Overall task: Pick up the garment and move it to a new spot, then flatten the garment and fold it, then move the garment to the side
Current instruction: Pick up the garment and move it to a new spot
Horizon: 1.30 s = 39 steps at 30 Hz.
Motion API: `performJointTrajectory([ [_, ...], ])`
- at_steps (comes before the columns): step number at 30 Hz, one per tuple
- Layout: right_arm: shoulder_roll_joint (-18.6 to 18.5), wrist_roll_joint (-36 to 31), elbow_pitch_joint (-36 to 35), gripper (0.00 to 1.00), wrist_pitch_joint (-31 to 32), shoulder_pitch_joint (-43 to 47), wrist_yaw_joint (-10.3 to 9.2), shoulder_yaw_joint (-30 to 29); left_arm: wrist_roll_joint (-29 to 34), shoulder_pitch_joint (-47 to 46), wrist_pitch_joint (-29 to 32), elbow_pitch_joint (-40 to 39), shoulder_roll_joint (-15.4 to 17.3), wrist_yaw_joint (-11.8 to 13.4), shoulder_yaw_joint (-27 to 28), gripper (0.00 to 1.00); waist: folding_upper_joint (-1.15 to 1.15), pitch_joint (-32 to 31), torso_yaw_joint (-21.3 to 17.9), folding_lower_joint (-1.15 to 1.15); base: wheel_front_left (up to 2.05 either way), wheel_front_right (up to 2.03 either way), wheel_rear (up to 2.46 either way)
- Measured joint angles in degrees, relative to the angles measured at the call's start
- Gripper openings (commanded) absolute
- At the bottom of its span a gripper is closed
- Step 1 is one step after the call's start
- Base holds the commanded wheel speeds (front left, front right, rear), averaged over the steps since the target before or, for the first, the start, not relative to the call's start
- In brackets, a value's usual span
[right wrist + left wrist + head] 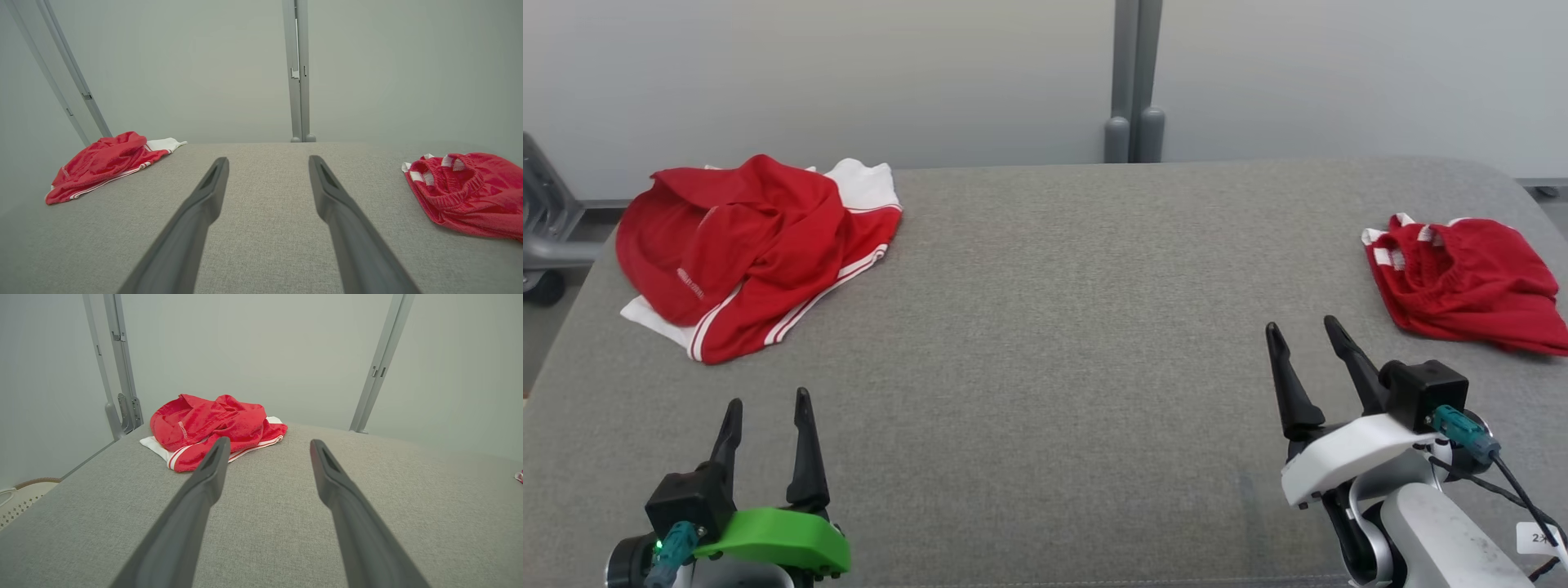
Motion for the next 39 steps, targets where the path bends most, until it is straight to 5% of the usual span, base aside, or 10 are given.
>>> performJointTrajectory([
  [9, 1.33, -0.51, -0.66, 1.0, 0.19, -0.25, 0.11, 3.1, 1.01, 0.01, -0.07, -1.07, 0.0, 0.0, 4.07, 1.0, 0.0, 0.38, 8.1, 0.0, 0.0, 0.0, 0.0],
  [24, 1.53, -0.82, -0.81, 1.0, 0.26, -0.21, 0.09, 1.87, 1.01, -0.05, -0.08, -1.14, 0.18, 0.0, 2.29, 1.0, 0.0, 0.76, 18.78, 0.0, 0.0, 0.0, 0.0],
  [39, 0.79, -2.04, -1.81, 1.0, 1.2, -0.23, 0.08, 1.38, 1.01, -0.04, -0.07, -1.29, 0.19, 0.0, 2.45, 1.0, 0.0, 2.31, 19.02, 0.0, 0.0, 0.0, 0.0],
])
